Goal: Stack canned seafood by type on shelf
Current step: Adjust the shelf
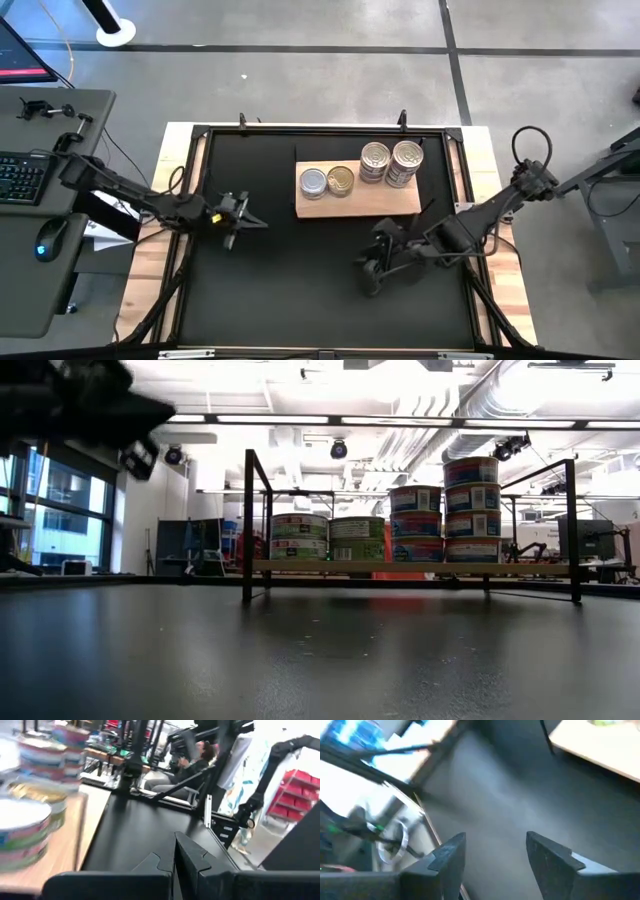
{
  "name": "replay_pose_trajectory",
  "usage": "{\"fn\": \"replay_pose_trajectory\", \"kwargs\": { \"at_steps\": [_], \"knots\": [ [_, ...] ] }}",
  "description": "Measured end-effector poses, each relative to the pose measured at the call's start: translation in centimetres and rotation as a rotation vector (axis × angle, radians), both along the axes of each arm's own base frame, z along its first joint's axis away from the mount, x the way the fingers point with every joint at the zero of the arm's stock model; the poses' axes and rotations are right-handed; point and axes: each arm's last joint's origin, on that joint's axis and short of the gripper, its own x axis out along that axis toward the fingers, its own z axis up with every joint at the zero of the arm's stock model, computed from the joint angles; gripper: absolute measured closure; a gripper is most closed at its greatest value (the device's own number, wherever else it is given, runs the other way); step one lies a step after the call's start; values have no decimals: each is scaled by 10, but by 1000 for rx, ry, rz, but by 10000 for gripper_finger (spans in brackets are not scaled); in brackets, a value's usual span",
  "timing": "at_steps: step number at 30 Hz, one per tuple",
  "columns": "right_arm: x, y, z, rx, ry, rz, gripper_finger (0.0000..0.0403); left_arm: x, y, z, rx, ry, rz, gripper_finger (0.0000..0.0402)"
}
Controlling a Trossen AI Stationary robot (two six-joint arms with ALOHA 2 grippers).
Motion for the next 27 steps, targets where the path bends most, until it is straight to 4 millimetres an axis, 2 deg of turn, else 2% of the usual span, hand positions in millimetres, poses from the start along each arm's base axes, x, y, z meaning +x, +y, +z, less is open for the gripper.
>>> {"fn": "replay_pose_trajectory", "kwargs": {
  "at_steps": [4, 6, 10, 14, 17, 22, 24, 27],
  "knots": [
    [5, -1, 6, 5, -54, 29, 206, -12, 8, -16, -42, 0, 15, 401],
    [7, -3, 6, 9, -47, 71, 206, -14, 10, -17, -57, -1, 5, 401],
    [6, -11, 0, 1, 45, 86, 206, -17, 15, -18, -52, 21, -17, 401],
    [-4, -12, -10, 22, 206, 140, 216, -18, 17, -19, -64, 37, -1, 402],
    [-25, -4, -25, 58, 392, 194, 256, -18, 17, -24, -41, 80, 3, 402],
    [-75, -5, -60, 145, 628, 74, 375, -19, 18, -32, -13, 158, 4, 402],
    [-92, -14, -76, 189, 687, -7, 392, -19, 18, -33, -10, 171, 5, 402],
    [-111, -37, -97, 164, 790, -166, 391, -19, 18, -33, -9, 174, 8, 402]
  ]
}}
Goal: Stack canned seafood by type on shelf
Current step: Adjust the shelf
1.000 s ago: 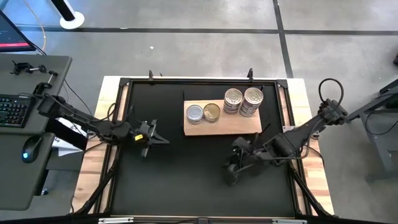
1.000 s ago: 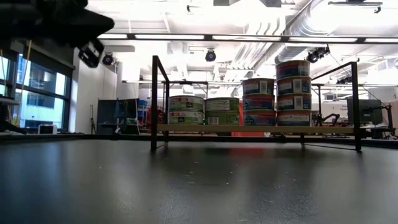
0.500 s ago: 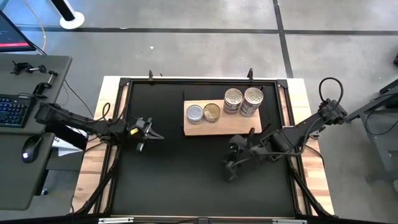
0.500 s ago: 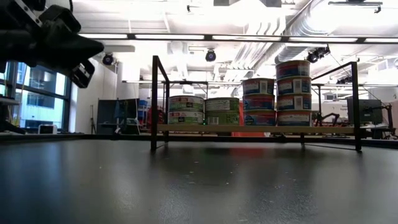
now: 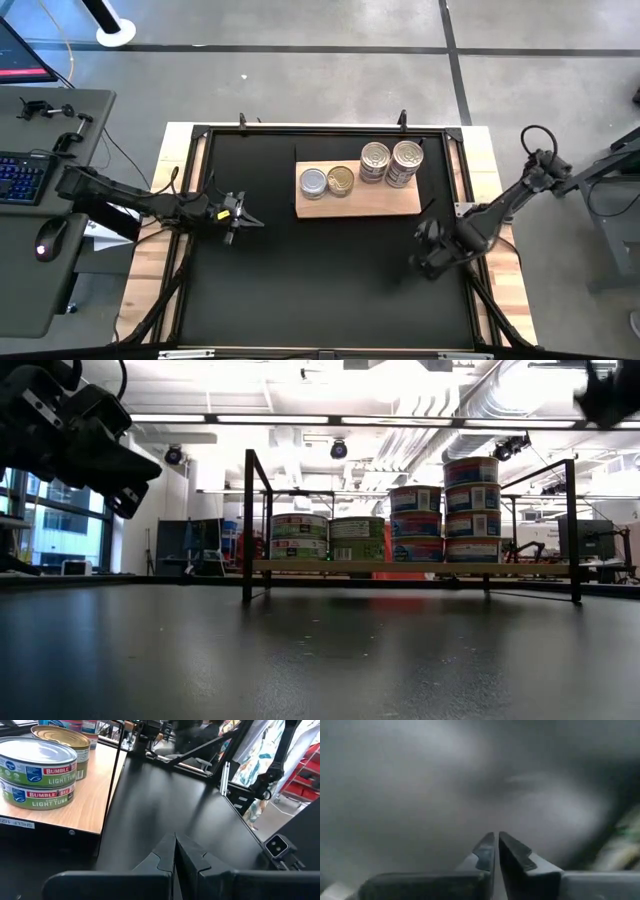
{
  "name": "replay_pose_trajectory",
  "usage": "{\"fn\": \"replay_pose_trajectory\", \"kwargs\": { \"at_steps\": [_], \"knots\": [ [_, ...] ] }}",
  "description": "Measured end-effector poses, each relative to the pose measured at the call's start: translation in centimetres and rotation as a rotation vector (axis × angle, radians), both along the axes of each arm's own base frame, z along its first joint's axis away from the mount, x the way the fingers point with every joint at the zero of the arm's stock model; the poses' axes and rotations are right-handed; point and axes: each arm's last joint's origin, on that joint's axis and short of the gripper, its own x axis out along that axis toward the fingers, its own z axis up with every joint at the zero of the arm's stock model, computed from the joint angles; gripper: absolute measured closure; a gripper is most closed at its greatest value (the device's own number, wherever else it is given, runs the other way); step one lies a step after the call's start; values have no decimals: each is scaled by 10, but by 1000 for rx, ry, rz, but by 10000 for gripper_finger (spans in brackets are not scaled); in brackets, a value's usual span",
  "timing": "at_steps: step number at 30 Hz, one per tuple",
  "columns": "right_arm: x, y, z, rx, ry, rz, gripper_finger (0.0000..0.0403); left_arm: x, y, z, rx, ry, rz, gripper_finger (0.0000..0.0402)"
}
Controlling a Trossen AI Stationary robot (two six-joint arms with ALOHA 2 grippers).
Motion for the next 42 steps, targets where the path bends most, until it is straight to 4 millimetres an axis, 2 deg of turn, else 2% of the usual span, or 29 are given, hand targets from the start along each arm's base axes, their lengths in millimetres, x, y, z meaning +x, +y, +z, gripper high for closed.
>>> {"fn": "replay_pose_trajectory", "kwargs": {
  "at_steps": [6, 9, 11, 14, 23, 34, 38, 42],
  "knots": [
    [-25, -51, -27, -324, 199, -193, 401, 0, 0, 0, -30, 4, 14, 402],
    [-24, -65, -35, -424, 184, -258, 402, 0, 0, 0, -83, 10, 24, 402],
    [-22, -72, -34, -492, 172, -330, 402, 0, 0, 0, -100, 13, 28, 402],
    [-17, -78, -30, -599, 88, -325, 402, 0, 0, -1, -85, 17, 29, 401],
    [-7, -95, -31, -621, 53, -395, 403, 0, 2, -2, -58, 29, 80, 401],
    [16, -103, -38, -591, -65, -432, 403, -1, 2, -4, 7, 39, 69, 401],
    [30, -104, -47, -581, -83, -408, 403, -1, 2, -6, 40, 55, 63, 401],
    [47, -106, -58, -608, -96, -302, 403, -1, 2, -5, 39, 53, 61, 401]
  ]
}}
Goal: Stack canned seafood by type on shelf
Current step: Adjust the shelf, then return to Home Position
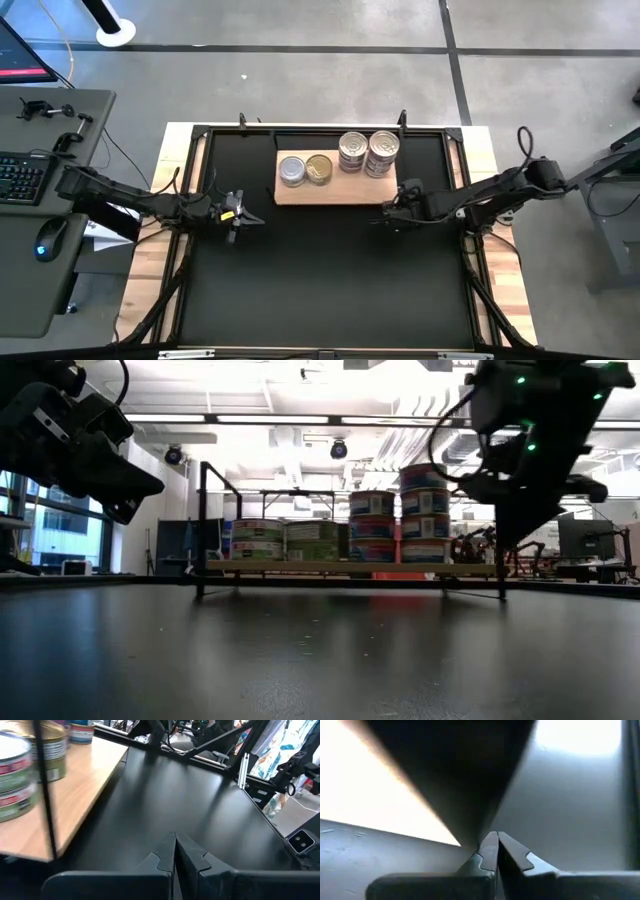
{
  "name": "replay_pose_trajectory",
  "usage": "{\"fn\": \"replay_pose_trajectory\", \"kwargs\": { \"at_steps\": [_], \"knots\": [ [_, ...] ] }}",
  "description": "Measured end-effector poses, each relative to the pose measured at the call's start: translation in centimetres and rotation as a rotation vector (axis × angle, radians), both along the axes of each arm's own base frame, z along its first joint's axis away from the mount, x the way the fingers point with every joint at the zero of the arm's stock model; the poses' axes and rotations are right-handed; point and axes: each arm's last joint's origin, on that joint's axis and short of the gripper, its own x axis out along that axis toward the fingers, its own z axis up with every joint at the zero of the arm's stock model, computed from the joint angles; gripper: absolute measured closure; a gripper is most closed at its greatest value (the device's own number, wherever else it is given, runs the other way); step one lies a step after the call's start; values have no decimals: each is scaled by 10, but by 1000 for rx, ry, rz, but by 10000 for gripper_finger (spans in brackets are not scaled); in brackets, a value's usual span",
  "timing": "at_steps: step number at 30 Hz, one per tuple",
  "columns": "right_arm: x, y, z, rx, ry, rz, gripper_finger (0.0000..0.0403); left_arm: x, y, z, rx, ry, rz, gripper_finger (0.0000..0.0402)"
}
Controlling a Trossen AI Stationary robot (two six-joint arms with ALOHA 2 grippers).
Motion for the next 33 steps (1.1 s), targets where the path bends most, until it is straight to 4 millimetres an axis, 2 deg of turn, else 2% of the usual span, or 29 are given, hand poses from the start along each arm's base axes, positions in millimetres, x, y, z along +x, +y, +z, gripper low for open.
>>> {"fn": "replay_pose_trajectory", "kwargs": {
  "at_steps": [3, 7, 13, 16, 20, 27, 33],
  "knots": [
    [10, 0, -4, -31, 0, 66, 403, 0, 0, 0, -2, -4, -14, 401],
    [17, 4, 0, 3, 1, 139, 403, 0, -1, 0, 3, -4, -45, 401],
    [20, 27, 17, 159, 49, 496, 403, 0, -2, 3, 44, -38, -84, 401],
    [22, 45, 29, 220, -74, 669, 403, 1, -2, 6, 80, -72, -99, 401],
    [28, 63, 46, 212, -270, 796, 403, 2, -2, 15, 154, -164, -105, 402],
    [36, 64, 56, 216, -415, 809, 403, 2, 7, 18, 277, -199, -104, 402],
    [40, 65, 60, 252, -483, 801, 403, -1, 17, 15, 258, -171, -172, 402]
  ]
}}
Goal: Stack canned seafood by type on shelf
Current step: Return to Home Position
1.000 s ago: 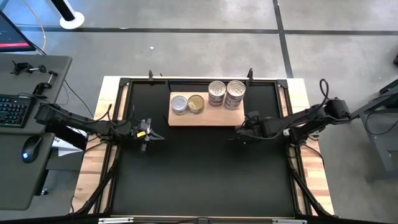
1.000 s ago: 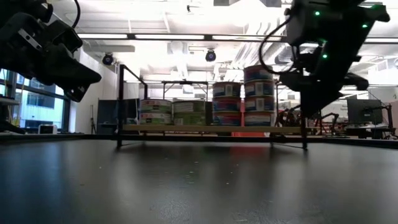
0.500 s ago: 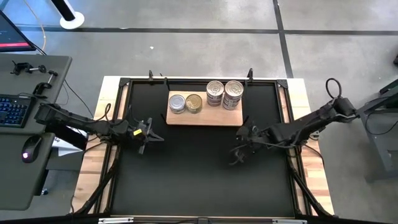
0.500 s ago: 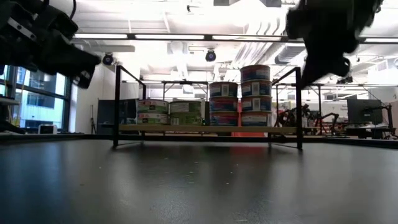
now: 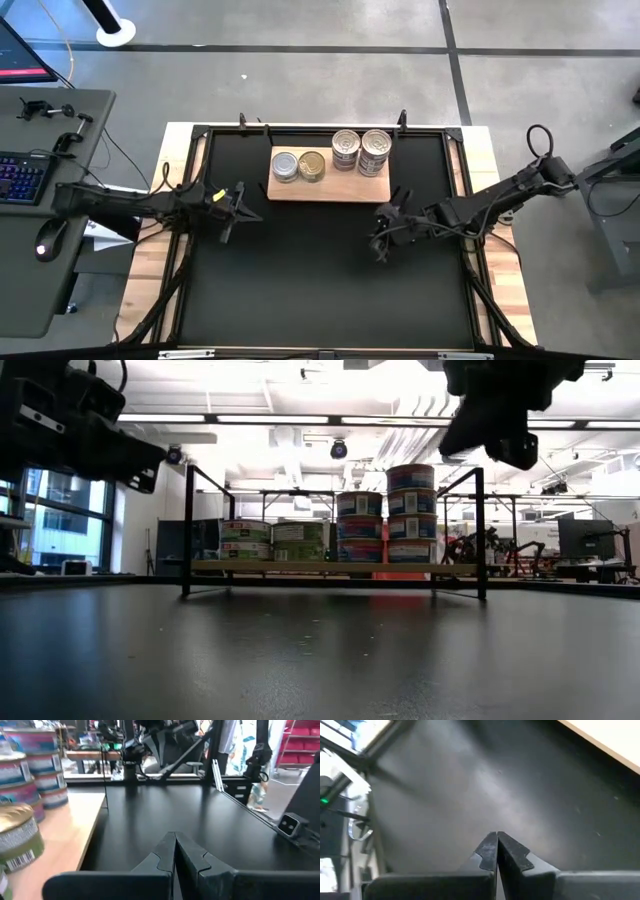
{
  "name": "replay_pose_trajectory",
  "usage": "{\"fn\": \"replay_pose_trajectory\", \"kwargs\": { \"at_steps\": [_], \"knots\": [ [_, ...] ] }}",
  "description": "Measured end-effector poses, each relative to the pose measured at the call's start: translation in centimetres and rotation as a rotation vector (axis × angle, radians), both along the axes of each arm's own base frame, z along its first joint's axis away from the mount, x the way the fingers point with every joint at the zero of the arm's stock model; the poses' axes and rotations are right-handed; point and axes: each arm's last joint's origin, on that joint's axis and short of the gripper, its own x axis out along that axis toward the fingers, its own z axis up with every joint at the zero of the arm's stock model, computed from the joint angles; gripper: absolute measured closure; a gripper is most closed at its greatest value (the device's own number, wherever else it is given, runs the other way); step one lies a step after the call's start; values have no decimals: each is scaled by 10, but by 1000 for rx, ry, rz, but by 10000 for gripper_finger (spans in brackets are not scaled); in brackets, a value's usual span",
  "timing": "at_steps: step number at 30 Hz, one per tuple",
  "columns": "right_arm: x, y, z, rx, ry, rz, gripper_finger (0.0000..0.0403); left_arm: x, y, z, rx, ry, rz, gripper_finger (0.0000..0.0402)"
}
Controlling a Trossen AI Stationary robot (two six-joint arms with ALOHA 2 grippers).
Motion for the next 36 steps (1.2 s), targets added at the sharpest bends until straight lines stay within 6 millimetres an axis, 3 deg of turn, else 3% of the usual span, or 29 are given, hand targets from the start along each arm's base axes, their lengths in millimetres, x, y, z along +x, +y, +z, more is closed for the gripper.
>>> {"fn": "replay_pose_trajectory", "kwargs": {
  "at_steps": [17, 22, 27, 36],
  "knots": [
    [8, 0, 9, 14, -120, -30, 403, -2, 0, -1, -104, 33, -22, 402],
    [7, 0, 8, 8, -108, -6, 403, -3, 2, -13, -218, 170, 120, 402],
    [7, 0, 8, -27, -105, 22, 403, -6, 4, -24, -208, 268, 280, 402],
    [7, 1, 8, -16, -99, 58, 403, -7, 3, -27, -194, 295, 296, 402]
  ]
}}
